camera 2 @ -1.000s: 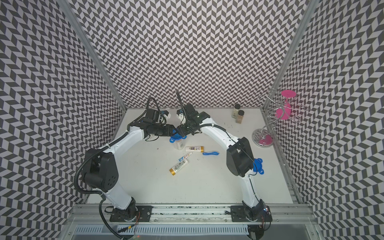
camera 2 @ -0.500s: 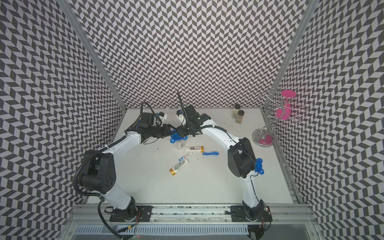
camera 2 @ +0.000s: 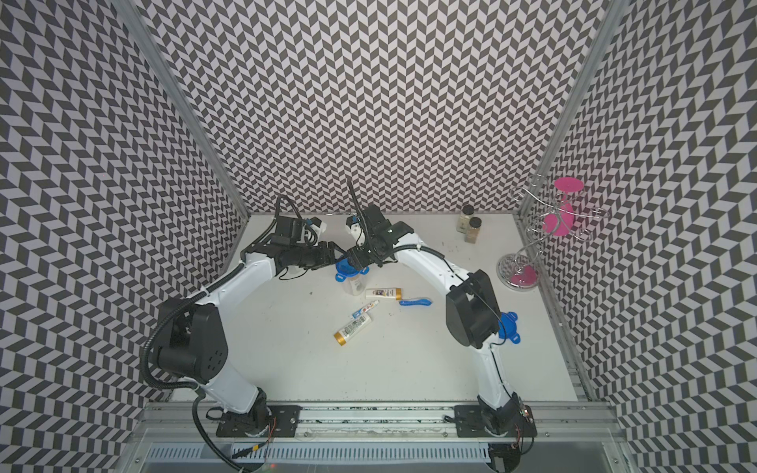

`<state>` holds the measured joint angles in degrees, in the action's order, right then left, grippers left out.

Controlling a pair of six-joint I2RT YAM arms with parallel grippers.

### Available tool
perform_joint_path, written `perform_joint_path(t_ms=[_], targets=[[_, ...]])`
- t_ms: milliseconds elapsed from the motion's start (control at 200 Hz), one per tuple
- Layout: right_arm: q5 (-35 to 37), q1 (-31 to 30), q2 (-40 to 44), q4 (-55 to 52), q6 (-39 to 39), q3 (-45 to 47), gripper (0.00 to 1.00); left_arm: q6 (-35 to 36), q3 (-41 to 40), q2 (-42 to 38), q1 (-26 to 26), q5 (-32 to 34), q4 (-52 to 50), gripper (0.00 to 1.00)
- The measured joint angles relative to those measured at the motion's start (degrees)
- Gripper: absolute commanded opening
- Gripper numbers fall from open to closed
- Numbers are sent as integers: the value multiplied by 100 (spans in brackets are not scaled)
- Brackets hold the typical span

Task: Pack away toiletry kits
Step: Close the fastener on the container.

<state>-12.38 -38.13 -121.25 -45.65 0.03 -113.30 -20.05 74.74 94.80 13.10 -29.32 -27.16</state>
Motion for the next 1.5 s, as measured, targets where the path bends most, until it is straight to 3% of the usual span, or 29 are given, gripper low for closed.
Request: perform_joint_path(t_ms=[265, 431, 551, 801, 1082, 1497], targets=[[-319, 44, 46, -393, 140, -68, 60, 713, 243, -79, 157, 632, -476, 62], [-533, 149, 686, -208, 262, 1019, 54, 892, 332, -37, 527, 949, -640, 62], [-699, 299, 859, -201, 330, 1325, 53, 962, 435, 81, 715, 1143, -688, 62], [-769, 485, 859, 20, 409, 1340, 52, 1084, 505, 249, 852, 1624, -802, 63], [-909, 483, 745, 74, 407, 1200, 52, 981, 719, 227, 852, 1950, -1241, 77], [-538, 483, 726, -103, 299, 734, 50, 553, 852, -350, 946, 2175, -1991, 71]])
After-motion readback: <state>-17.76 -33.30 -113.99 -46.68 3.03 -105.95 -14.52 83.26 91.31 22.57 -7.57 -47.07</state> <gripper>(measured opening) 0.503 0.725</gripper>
